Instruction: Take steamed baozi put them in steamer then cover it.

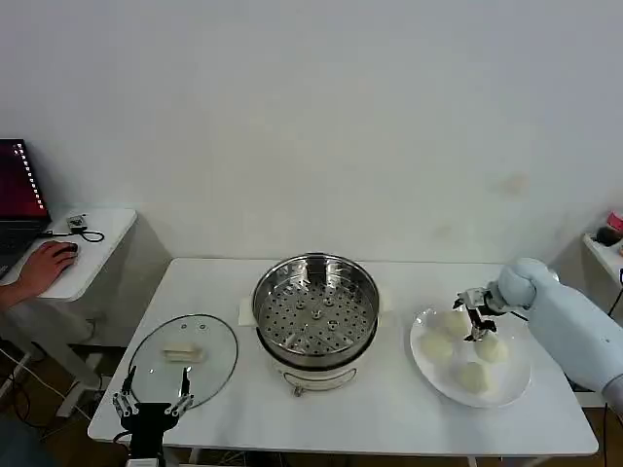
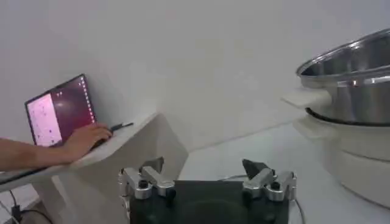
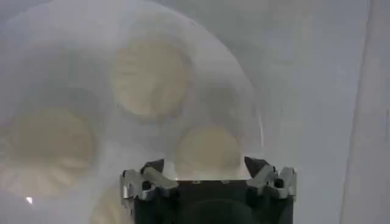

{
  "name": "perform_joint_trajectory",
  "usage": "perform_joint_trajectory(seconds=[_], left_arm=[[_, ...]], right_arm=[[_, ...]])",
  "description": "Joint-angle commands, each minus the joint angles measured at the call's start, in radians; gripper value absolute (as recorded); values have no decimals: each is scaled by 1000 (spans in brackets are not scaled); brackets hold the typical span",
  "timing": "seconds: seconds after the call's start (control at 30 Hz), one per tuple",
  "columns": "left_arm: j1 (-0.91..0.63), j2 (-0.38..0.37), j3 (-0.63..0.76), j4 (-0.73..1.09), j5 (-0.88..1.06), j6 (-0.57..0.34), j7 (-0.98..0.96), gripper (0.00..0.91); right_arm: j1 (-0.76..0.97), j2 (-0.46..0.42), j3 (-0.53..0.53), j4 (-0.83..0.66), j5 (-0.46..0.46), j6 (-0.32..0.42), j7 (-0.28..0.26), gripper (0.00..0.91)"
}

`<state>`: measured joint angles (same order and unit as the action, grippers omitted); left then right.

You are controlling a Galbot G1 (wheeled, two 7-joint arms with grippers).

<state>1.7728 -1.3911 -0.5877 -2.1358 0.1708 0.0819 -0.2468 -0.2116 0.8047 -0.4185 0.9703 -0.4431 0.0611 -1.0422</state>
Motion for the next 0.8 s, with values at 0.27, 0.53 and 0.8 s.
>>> perform_joint_trajectory(seconds=[0.27, 0.53, 0.8], left_arm=[[8, -4, -2, -8, 3, -4, -4, 907], [13, -2, -4, -12, 1, -4, -6, 907], [9, 5, -2, -6, -2, -3, -6, 907]], right_arm=[[18, 22, -28, -36, -24, 2, 9, 655], [50, -23, -37, 21, 18, 7, -8, 655], [260, -188, -187, 253, 183, -8, -39, 655]])
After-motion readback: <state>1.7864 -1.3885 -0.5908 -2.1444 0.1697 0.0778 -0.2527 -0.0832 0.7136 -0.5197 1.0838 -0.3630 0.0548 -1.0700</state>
